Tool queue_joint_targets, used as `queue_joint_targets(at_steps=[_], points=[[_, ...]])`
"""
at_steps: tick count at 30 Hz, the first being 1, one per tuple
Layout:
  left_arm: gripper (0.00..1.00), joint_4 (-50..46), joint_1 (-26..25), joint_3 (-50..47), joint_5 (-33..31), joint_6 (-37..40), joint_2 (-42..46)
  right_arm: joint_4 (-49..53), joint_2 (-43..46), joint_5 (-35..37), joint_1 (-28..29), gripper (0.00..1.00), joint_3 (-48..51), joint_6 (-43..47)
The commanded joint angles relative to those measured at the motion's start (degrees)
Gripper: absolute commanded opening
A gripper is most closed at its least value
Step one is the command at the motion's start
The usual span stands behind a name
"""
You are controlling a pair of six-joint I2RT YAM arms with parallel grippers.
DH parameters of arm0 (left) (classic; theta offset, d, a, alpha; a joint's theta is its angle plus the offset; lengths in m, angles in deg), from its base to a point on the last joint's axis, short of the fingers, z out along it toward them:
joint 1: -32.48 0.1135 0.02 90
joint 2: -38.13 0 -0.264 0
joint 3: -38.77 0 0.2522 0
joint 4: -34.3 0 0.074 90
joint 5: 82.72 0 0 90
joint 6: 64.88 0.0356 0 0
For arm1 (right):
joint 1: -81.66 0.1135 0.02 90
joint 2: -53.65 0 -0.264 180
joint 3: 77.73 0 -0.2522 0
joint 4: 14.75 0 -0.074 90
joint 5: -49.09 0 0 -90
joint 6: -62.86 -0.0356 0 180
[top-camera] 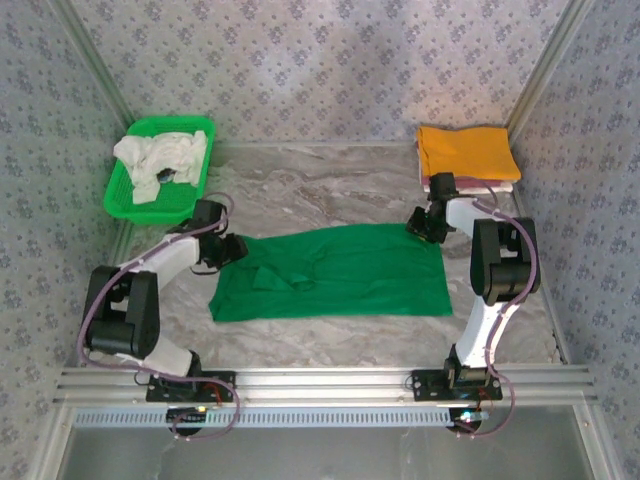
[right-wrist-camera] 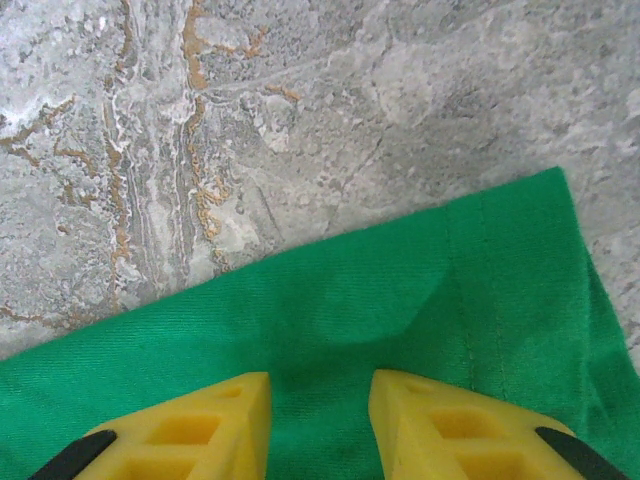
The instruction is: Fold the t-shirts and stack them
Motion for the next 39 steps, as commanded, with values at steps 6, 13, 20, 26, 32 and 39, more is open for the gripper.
queue_joint_targets(at_steps=[6,13,20,26,32,39], points=[[0.15,2.2,-0.2,2.4,2.1,1.2,-2.9,3.0,-2.5,1.8,-0.7,0.36,1.8,0.1],[0.0,0.5,-0.1,5.4,1.5,1.5,-2.0,3.3,-2.6,2.2,-0.9,0.36,1.8,0.0],[0.0,-0.8,1.6,10.0,0.5,3.7,-4.2,4.0,-2.6,2.2,-1.3,0.36,2.0,-0.5],[0.0,-2.0,4.1,15.4,0.3,7.2,-10.6,4.4,-2.6,2.2,-1.8,0.35,2.0,-1.3],[0.28,-2.8,4.2,16.6,0.2,8.3,-14.0,4.4,-2.5,2.3,-2.1,0.35,1.9,-1.5],[0.48,-5.2,3.5,13.8,-3.0,7.2,-3.7,5.1,-2.1,2.5,-2.0,0.36,0.9,-1.3]])
